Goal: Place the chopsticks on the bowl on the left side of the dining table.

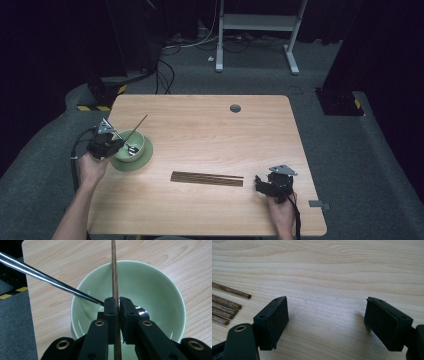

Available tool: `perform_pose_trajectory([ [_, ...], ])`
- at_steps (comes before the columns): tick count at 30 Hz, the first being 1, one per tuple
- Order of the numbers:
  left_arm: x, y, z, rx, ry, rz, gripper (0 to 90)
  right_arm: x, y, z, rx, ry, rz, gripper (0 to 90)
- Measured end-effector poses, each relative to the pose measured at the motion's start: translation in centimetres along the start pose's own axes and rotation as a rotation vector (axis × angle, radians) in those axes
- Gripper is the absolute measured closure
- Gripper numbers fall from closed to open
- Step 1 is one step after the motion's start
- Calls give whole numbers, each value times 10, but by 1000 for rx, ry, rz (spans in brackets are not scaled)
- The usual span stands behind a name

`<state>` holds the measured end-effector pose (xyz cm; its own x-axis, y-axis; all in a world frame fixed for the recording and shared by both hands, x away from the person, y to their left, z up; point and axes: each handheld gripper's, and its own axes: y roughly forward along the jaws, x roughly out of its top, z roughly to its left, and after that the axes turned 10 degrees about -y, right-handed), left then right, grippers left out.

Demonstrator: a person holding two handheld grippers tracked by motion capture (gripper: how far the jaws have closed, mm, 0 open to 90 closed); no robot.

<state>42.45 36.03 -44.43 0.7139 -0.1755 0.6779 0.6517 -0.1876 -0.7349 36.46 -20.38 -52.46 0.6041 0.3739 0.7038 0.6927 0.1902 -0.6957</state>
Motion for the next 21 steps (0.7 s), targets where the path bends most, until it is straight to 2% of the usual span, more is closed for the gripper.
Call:
perform_pose_trajectory([
  [21,-6,-4,2,-6,-2,-7,836,0,0,0,0,0,0,189],
])
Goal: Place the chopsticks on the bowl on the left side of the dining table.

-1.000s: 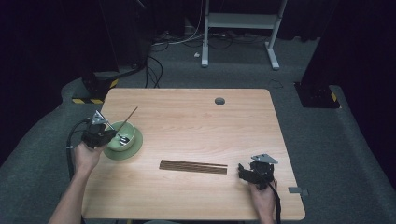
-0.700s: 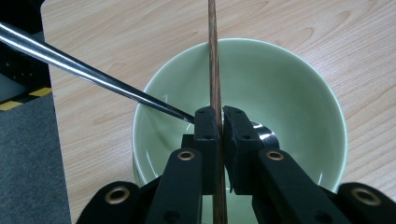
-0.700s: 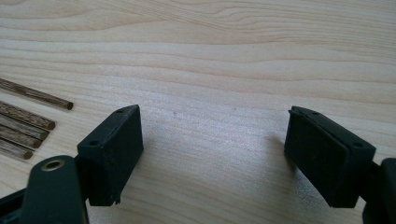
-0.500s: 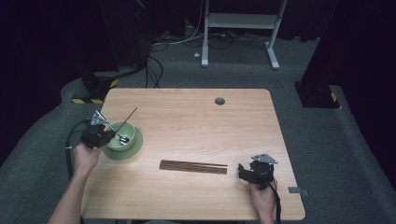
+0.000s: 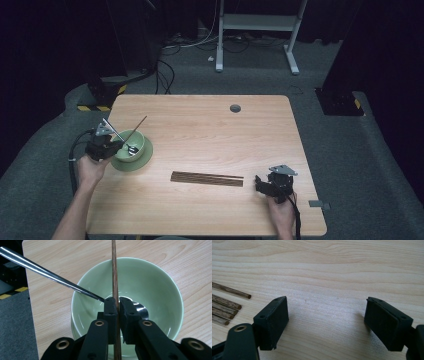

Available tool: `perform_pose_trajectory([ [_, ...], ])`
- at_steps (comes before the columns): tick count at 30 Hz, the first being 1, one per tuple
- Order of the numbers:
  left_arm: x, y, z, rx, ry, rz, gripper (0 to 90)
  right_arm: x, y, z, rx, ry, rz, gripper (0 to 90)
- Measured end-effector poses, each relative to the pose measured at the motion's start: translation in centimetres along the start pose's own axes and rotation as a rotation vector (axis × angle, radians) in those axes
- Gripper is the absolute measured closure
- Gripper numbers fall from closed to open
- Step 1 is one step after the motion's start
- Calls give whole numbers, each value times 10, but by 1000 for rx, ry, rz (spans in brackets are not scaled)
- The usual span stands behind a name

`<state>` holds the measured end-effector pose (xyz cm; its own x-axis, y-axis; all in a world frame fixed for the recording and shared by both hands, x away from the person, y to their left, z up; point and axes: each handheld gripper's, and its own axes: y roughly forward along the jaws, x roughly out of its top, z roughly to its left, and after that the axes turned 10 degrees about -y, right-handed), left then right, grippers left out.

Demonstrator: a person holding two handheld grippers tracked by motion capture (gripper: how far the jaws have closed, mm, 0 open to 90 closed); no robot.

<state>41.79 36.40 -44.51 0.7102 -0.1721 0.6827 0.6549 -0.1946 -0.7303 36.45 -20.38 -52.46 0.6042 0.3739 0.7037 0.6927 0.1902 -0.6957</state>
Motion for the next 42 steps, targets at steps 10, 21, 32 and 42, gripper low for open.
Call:
perform_pose_trajectory([
  [10,-3,-1,2,-8,-19,-14,806,0,0,0,0,3,1,189],
  [21,1,-8,-3,-27,-59,-54,601,0,0,0,0,0,0,189],
  [32,3,-11,-20,-53,-78,-85,484,0,0,0,0,0,0,189],
  [42,3,-16,-33,-73,-88,-115,455,0,0,0,0,0,0,189],
])
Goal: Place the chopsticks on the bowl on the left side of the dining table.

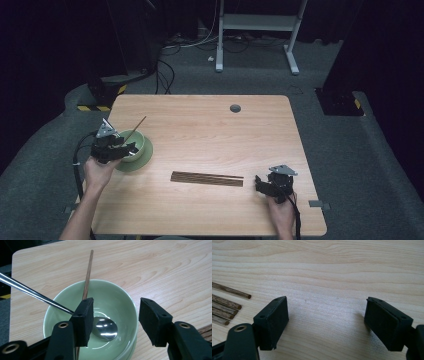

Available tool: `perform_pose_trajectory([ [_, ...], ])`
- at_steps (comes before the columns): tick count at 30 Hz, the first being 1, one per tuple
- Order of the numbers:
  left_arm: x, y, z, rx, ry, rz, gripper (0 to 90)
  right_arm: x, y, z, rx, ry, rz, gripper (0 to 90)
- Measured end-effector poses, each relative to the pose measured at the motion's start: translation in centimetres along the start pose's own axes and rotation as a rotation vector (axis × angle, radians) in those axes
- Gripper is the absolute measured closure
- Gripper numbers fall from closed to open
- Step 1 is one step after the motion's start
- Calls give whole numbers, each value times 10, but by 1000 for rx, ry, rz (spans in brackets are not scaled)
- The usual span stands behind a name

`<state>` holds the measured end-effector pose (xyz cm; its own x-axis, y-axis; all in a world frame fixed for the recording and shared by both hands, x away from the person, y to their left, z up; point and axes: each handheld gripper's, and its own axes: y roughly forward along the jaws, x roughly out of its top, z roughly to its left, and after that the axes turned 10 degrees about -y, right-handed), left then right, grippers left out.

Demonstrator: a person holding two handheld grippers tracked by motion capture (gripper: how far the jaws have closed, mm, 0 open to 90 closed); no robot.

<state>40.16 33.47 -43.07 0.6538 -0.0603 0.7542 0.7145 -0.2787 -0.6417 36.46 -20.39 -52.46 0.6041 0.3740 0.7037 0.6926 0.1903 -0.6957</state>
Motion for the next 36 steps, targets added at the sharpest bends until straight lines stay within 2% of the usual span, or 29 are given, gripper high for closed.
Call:
perform_pose_trajectory([
  [14,-1,-4,-14,-32,-2,-37,447,0,0,0,0,3,1,189],
  [36,0,-4,-30,-67,5,-58,436,0,0,0,0,2,1,189],
])
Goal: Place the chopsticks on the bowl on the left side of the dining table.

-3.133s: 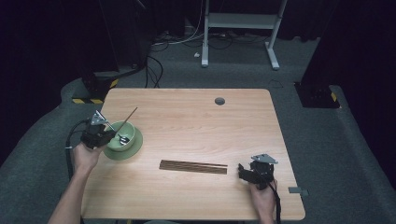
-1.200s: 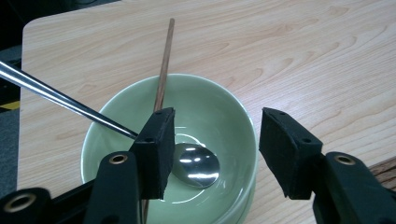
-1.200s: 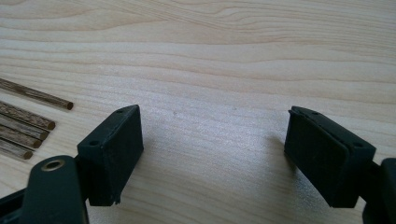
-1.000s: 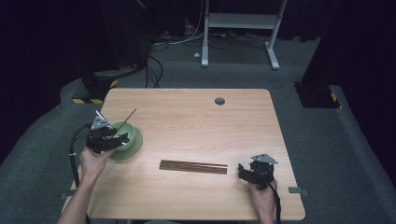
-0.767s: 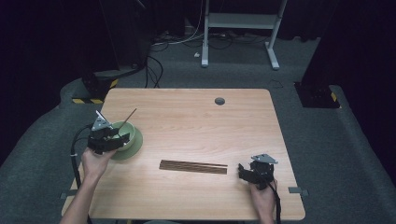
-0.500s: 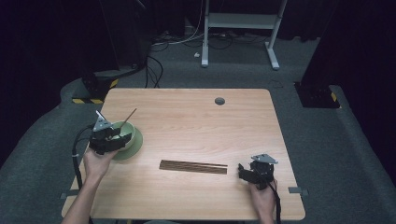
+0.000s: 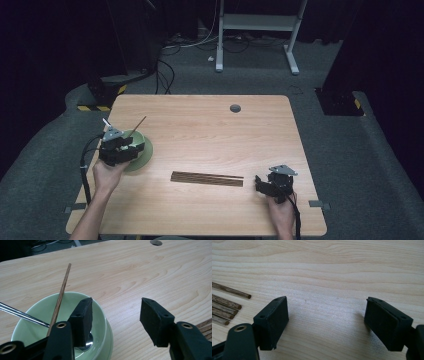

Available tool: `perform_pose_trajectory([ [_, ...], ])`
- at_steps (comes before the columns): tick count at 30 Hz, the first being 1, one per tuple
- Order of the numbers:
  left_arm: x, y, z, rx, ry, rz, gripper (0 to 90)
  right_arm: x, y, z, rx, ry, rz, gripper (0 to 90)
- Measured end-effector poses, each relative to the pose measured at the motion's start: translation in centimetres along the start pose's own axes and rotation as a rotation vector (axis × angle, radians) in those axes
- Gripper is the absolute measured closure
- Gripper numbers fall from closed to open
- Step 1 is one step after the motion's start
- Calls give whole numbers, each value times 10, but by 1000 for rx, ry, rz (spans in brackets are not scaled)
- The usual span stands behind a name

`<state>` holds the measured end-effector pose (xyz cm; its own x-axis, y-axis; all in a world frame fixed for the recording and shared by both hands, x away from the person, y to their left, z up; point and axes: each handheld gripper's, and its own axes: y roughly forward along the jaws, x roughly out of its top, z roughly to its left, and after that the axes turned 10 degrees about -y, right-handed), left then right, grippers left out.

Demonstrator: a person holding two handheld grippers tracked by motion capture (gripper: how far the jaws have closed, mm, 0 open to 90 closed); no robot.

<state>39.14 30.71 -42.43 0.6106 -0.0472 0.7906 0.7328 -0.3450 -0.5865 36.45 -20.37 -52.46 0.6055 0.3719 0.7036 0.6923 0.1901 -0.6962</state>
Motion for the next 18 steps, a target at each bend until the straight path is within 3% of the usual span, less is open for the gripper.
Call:
perform_pose_trajectory([
  [18,1,3,-13,-23,13,-3,424,0,0,0,0,-3,0,189],
])
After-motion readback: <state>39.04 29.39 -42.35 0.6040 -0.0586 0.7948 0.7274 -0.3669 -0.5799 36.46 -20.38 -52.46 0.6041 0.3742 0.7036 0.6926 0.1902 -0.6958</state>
